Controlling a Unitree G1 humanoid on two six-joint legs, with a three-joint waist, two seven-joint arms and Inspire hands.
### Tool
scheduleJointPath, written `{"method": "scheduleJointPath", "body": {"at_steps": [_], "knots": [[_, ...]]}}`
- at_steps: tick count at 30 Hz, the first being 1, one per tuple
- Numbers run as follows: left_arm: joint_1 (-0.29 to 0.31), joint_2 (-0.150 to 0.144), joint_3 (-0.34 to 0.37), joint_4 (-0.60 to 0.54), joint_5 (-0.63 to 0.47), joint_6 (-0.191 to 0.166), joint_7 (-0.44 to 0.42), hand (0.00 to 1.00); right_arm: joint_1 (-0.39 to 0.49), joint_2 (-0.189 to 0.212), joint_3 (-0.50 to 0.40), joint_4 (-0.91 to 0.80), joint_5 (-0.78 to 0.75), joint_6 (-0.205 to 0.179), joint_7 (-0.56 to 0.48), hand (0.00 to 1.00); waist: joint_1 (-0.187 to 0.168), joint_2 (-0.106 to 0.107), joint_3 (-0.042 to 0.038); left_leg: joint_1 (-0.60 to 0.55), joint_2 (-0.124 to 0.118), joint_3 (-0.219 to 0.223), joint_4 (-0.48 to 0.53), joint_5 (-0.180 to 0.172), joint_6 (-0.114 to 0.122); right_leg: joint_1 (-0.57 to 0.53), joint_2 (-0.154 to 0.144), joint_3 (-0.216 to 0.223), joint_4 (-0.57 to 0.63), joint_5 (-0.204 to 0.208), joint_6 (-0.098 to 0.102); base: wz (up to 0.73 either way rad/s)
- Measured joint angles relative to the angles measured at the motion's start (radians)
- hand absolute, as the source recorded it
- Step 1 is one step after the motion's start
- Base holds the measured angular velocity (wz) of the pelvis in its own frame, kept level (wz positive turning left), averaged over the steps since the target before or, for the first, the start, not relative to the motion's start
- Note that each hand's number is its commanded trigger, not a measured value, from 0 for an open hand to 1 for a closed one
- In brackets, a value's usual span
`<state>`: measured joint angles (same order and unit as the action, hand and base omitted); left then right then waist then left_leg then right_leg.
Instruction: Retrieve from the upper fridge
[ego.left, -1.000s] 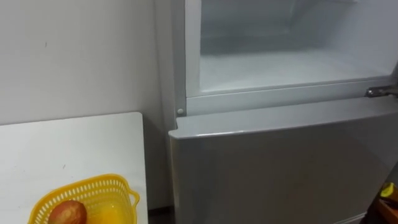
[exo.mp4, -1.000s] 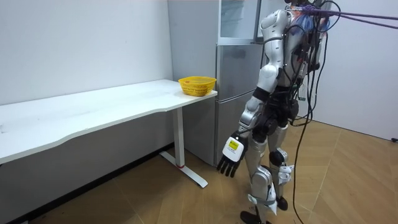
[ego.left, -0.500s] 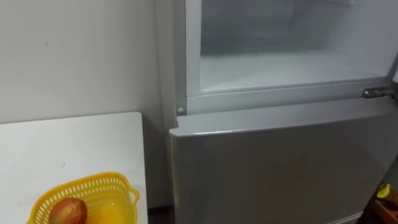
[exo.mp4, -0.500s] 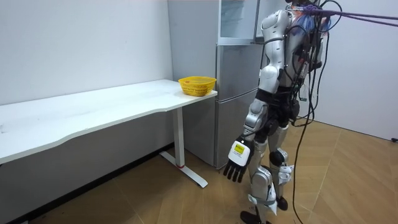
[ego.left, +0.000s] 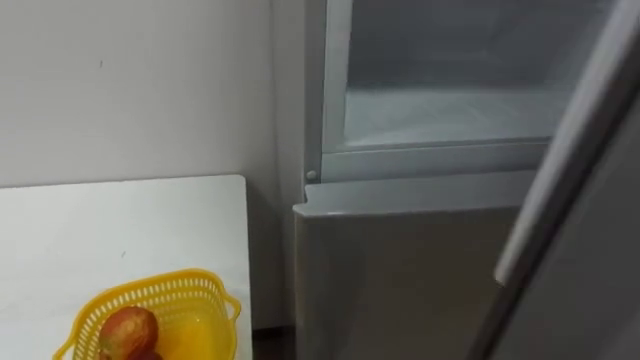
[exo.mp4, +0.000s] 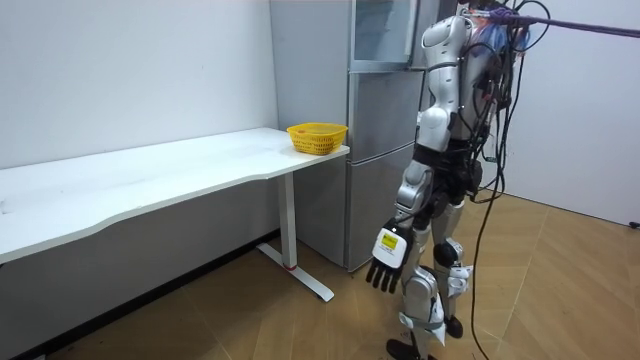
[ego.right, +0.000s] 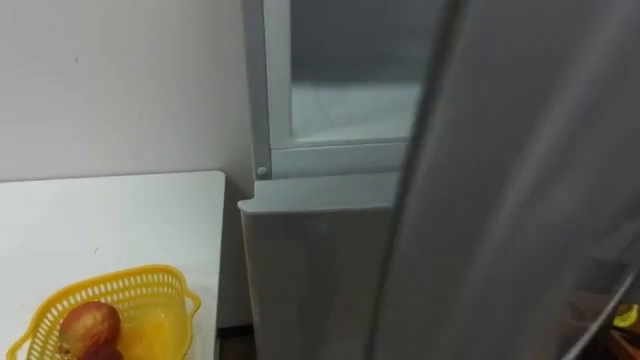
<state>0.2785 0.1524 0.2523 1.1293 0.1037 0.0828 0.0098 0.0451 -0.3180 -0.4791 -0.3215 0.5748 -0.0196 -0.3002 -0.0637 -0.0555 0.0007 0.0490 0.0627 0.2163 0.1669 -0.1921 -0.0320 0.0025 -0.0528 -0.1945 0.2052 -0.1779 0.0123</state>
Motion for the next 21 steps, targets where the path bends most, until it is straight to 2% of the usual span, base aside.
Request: {"method": "scheduleJointPath", "body": {"at_steps": [5,8,10,15,21], "knots": [[0.000,0.000,0.000,-0.007,0.020,0.002,0.000,0.00,-0.046,-0.036,0.036,0.000,-0.060,0.023,0.085,0.00,0.011,-0.001,0.0009,-0.002,0.000,-0.001,0.001,0.000,0.000,0.000,0.000,0.001,-0.003,0.000,0.000,0.00],[-0.001,0.000,-0.001,-0.011,0.024,0.005,0.000,0.00,-0.059,-0.036,0.046,0.001,-0.113,0.036,0.114,0.00,0.016,-0.004,0.0014,-0.004,0.000,-0.006,0.001,0.000,0.000,0.002,-0.001,-0.001,-0.001,0.000,0.000,0.02],[0.000,0.001,-0.003,-0.010,0.025,0.005,-0.001,0.00,-0.076,-0.036,0.057,0.010,-0.160,0.044,0.131,0.00,0.015,-0.011,0.0052,-0.003,0.000,-0.007,0.002,0.000,0.000,0.002,-0.001,-0.007,0.000,0.000,0.000,0.00],[0.001,0.007,-0.003,-0.010,0.030,0.005,-0.001,0.00,-0.114,-0.039,0.073,0.037,-0.269,0.075,0.162,0.00,0.018,-0.022,0.0025,-0.005,0.000,-0.012,0.002,0.000,0.000,0.001,-0.002,-0.011,0.000,0.000,0.000,0.00],[0.004,0.008,-0.003,-0.009,0.065,0.010,0.000,0.00,-0.138,-0.039,0.073,0.071,-0.276,0.091,0.173,0.00,0.017,-0.030,-0.0014,-0.003,0.000,-0.012,0.002,0.000,0.000,0.004,-0.002,-0.008,-0.001,0.005,-0.001,-0.02]]}}
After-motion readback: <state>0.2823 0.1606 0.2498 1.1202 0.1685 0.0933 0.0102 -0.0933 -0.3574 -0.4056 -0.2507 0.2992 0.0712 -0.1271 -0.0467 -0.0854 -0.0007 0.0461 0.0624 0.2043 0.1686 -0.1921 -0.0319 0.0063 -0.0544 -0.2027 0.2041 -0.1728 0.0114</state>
